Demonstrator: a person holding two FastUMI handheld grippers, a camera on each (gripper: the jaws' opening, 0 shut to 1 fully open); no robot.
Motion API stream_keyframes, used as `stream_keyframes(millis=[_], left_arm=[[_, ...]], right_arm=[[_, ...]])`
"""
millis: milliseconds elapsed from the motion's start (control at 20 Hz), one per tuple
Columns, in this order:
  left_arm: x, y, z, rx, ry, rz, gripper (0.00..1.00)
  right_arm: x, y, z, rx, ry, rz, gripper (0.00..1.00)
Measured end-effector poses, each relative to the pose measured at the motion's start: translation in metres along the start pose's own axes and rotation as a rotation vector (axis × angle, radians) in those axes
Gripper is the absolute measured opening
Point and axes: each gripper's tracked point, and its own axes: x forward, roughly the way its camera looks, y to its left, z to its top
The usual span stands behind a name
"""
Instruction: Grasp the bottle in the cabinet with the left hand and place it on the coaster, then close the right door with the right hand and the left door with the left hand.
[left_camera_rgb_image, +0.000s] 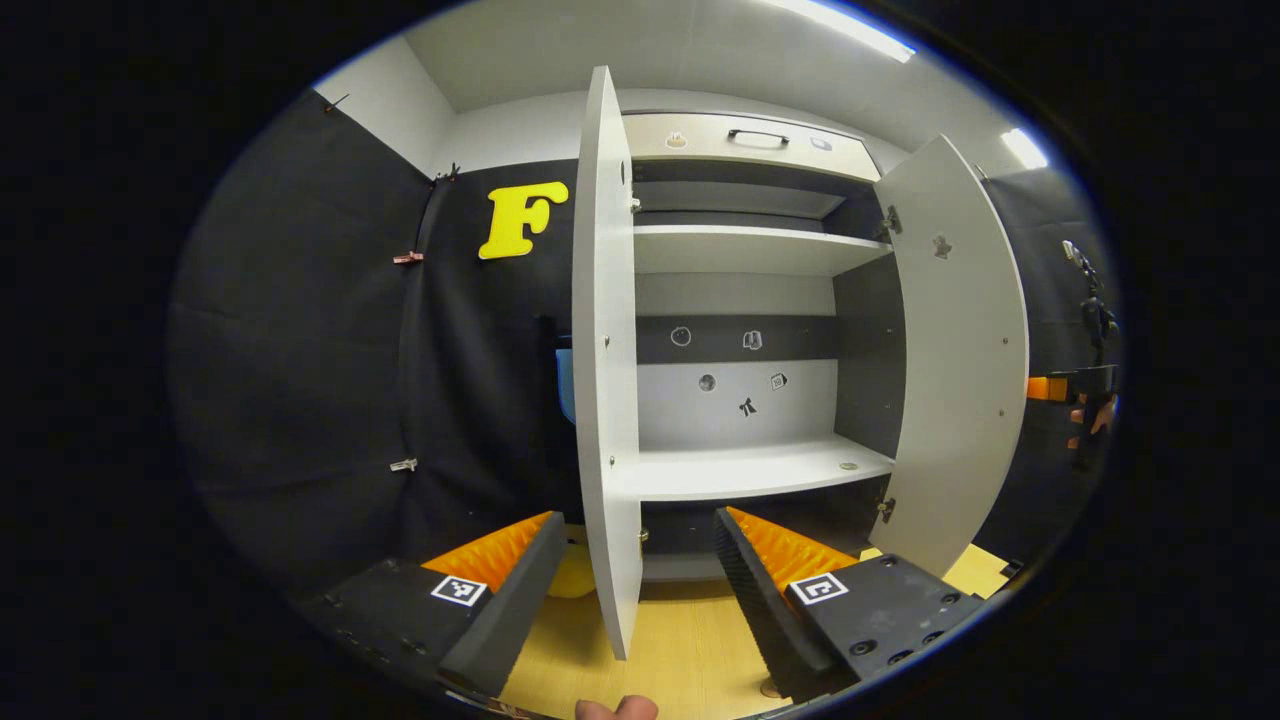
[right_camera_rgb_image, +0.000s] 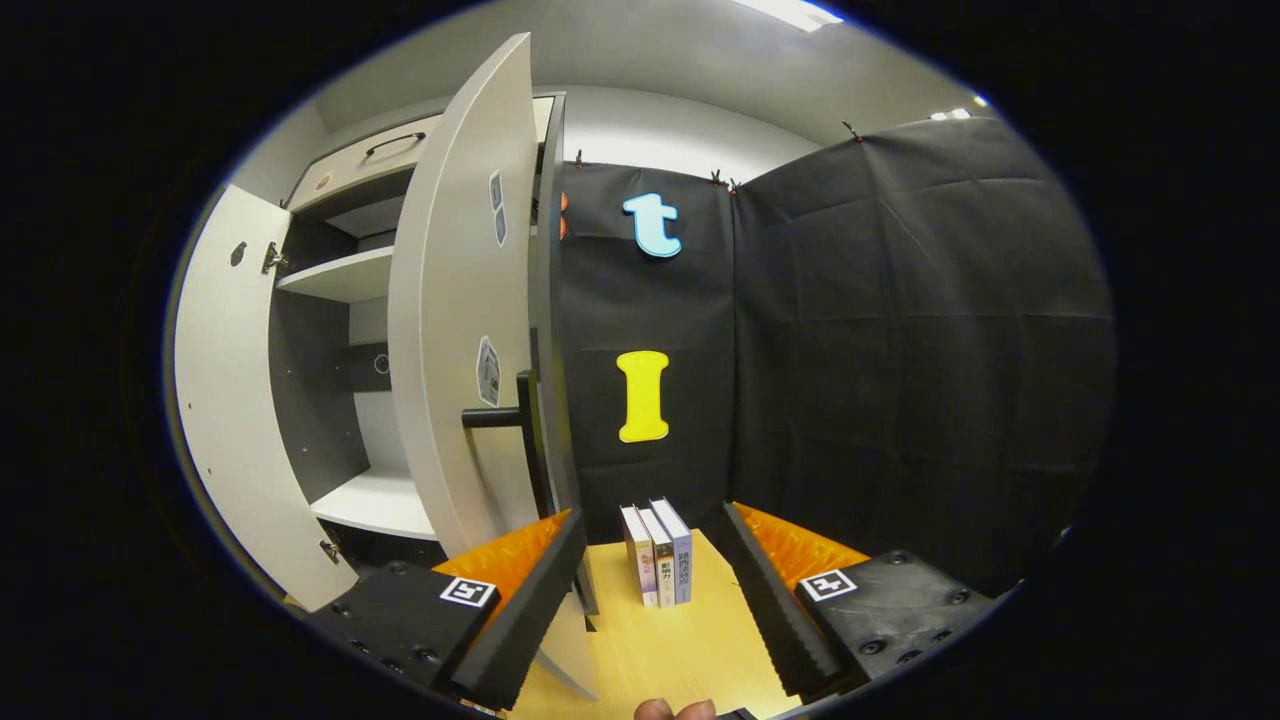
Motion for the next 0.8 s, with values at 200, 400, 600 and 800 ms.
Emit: stream_keyframes(millis=[200,400,600,800], left_arm=[[0.005,0.004,0.001,0.008,-0.001,-0.005,0.94],[0.007,0.004,0.003,0.004,-0.004,-0.008,0.94],[0.004,0.013,0.004,-0.002,-0.008,0.010,0.94],[0.001,0.026,0.005,0.006,-0.012,0.040,0.94]], right_arm=[[-0.007,0.041,-0.006,0.032,0.030,0.095,0.97],[-0.007,0.099,-0.014,0.056,0.046,0.201,1.00],[0.004,0.152,-0.023,0.042,0.065,0.299,0.97],[0.017,0.182,-0.031,0.029,0.075,0.349,0.97]])
